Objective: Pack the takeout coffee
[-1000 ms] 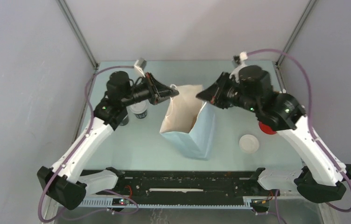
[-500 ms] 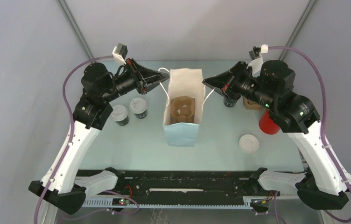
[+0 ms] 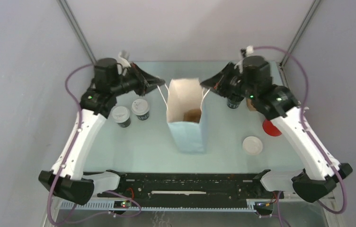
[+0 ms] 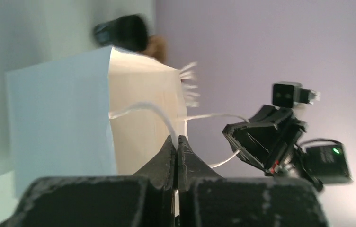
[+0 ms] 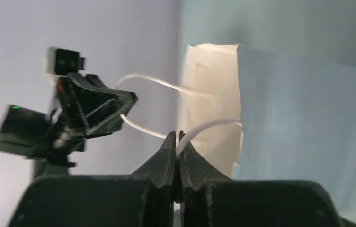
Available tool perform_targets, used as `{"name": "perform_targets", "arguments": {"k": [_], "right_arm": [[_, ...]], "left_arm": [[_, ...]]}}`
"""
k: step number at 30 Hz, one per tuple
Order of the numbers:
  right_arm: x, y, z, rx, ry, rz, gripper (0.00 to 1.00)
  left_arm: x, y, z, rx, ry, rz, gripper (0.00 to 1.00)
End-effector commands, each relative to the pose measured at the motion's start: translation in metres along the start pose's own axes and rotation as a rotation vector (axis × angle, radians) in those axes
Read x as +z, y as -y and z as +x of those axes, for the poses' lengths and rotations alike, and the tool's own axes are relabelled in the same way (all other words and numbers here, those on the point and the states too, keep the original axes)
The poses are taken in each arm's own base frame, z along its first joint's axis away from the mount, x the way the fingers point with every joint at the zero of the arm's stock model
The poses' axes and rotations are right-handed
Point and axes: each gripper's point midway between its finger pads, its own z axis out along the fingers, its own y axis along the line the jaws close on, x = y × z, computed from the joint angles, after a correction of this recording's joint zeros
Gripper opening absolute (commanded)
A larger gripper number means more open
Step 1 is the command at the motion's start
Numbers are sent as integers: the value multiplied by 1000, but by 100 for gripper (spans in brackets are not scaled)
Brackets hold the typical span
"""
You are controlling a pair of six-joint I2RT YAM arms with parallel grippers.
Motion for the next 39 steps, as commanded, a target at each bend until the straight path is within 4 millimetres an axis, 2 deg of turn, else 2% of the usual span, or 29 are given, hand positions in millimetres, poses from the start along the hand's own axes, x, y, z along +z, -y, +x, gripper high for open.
{"name": "perform_targets", "arguments": {"k": [1, 3, 4, 7, 9, 10, 11, 13, 14, 17, 20, 22, 24, 27, 28, 29, 30, 32, 35, 37, 39], "right_arm": [[-66, -63, -25, -43, 86, -198, 0], [-59, -55, -18, 3, 59, -202, 0], [-54, -44, -14, 20, 51, -189, 0], [-29, 5, -6, 93, 26, -104, 0], [-12, 43, -4, 77, 37, -31, 0], [-6, 55, -6, 62, 38, -12, 0], [-1, 64, -10, 46, 33, -3, 0], [7, 63, -19, -13, 12, -48, 0], [8, 58, -26, -31, 8, -78, 0], [5, 28, -28, -187, -10, -232, 0], [1, 7, -8, -410, -54, -368, 0], [-2, -3, 5, -564, -67, -442, 0], [-7, -13, 6, -635, -44, -491, 0], [-7, -23, -21, -514, 21, -420, 0], [-7, -26, -29, -459, 22, -397, 0], [-8, -30, -34, -421, 18, -387, 0], [-8, -32, -37, -377, 16, -371, 0], [-7, -35, -36, -277, 2, -369, 0], [-4, -35, -21, -192, -42, -381, 0], [-1, -22, -12, -204, -53, -328, 0], [2, -1, -12, -234, -39, -251, 0]], "left_arm": [[-62, 103, 3, 147, 54, 264, 0], [-49, 83, 5, 106, 35, 234, 0], [-39, 63, 7, 63, 16, 195, 0], [-10, 10, 16, -34, -26, 133, 0], [4, -18, 16, -9, -18, 92, 0], [10, -35, 17, -4, -19, 49, 0], [15, -45, 19, 13, -32, 32, 0], [19, -54, 23, 50, -49, 16, 0], [18, -48, 25, 70, -52, 38, 0], [8, -29, 28, 193, -30, 77, 0], [3, -17, 36, 294, -29, 107, 0], [-1, -2, 43, 361, -23, 156, 0], [-4, 11, 45, 403, -8, 184, 0], [-2, 24, 33, 398, 20, 164, 0], [-3, 34, 25, 403, 31, 161, 0], [2, 33, 21, 394, 23, 141, 0], [3, 41, 15, 391, 31, 138, 0], [11, 43, 4, 357, 39, 109, 0], [18, 48, -10, 313, 41, 92, 0], [22, 50, -16, 312, 39, 81, 0], [30, 46, -15, 295, 12, 70, 0]]}}
